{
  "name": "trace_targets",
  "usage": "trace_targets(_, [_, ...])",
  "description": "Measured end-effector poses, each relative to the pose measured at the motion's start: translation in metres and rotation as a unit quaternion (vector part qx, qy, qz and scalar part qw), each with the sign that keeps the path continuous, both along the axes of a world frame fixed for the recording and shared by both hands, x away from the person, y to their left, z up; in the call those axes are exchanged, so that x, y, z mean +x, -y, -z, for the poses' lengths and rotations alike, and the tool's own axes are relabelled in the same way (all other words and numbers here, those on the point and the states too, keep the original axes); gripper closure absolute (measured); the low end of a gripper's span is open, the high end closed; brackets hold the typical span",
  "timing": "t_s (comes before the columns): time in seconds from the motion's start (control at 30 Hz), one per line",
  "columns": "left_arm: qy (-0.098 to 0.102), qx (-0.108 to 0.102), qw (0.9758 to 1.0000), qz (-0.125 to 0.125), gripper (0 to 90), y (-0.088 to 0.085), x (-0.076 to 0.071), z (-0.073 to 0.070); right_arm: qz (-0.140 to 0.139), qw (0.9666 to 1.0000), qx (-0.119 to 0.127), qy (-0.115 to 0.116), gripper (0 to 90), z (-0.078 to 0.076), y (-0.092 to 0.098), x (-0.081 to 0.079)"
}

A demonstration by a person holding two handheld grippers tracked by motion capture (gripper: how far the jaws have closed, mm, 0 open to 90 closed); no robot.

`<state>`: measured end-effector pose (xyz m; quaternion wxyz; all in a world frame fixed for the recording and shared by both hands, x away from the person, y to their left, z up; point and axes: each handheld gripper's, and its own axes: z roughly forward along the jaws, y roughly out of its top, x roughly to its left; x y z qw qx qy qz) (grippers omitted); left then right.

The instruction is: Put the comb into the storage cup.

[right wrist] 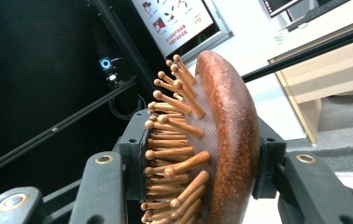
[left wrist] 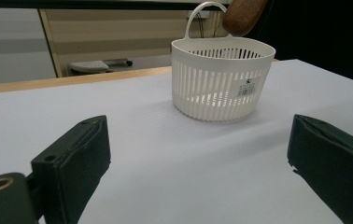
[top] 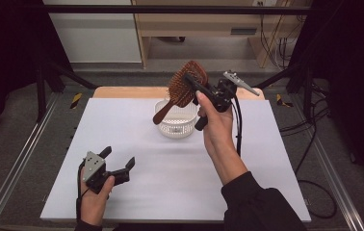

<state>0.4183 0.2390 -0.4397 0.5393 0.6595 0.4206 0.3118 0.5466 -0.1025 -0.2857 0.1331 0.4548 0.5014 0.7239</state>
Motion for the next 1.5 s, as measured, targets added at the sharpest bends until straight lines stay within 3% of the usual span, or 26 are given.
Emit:
trace_targets(0.47, [0.007, 0.004, 0.9999, -0.015, 4.5, -0.005, 0.001, 0.001, 0.028, 0.9995, 0.011, -0.005, 51.0, 0.003, 0.016, 0.012])
trace_targets(0.6, [0.009, 0.004, 0.9998, -0.016, 4.5, -0.005, 0.0, 0.001, 0.024, 0.9996, 0.018, 0.0, 50.9, 0.004, 0.019, 0.014])
trace_targets(1.17, [0.015, 0.003, 0.9997, -0.02, 4.3, -0.007, 0.0, 0.001, 0.055, 0.9985, 0.002, 0.008, 50.7, 0.012, 0.026, 0.028])
trace_targets(1.5, [0.023, 0.001, 0.9995, -0.019, 4.2, -0.008, 0.0, 0.0, 0.062, 0.998, 0.006, 0.011, 50.7, 0.016, 0.03, 0.033])
